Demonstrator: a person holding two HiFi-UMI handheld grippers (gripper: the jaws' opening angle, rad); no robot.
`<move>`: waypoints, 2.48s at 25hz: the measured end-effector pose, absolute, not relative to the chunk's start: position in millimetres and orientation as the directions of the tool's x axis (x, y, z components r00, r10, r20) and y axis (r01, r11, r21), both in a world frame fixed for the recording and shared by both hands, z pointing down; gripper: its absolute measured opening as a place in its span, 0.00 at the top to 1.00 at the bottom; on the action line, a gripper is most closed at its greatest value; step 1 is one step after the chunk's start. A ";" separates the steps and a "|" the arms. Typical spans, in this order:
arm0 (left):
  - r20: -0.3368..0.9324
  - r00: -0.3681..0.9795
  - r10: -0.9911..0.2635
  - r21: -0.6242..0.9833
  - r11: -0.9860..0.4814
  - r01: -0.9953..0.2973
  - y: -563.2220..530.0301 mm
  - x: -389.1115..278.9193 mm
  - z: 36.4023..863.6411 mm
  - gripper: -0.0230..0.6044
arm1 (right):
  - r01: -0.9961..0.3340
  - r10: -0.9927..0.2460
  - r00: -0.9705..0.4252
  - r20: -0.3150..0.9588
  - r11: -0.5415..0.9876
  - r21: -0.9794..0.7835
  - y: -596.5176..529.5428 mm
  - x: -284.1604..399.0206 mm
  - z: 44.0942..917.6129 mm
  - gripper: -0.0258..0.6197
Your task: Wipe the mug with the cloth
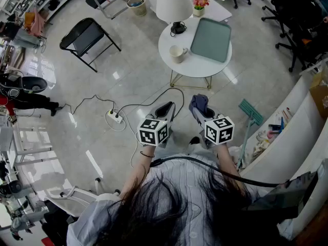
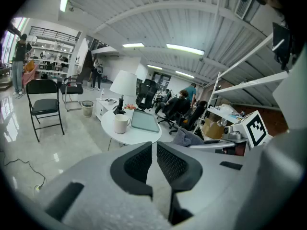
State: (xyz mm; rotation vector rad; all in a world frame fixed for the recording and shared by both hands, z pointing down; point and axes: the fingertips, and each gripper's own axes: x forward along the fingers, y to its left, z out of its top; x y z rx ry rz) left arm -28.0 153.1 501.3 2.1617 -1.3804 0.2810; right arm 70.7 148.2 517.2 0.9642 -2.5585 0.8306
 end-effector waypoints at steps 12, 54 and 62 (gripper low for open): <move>0.439 0.513 -0.737 0.366 -0.375 -0.852 104.2 -91.0 498.7 0.89 | -0.722 -0.573 -0.692 0.439 0.544 -0.428 102.9 13.2 514.1 0.83; 0.672 0.572 -0.469 0.086 -0.719 -0.690 -114.7 -111.9 552.2 0.89 | -0.784 -0.529 -0.612 0.588 0.501 -0.366 -101.4 -5.7 570.2 0.83; 0.809 0.489 -0.327 -0.075 -0.882 -0.466 -168.6 -76.4 588.8 0.88 | -0.759 -0.449 -0.624 0.639 0.543 -0.360 -131.8 7.6 604.6 0.83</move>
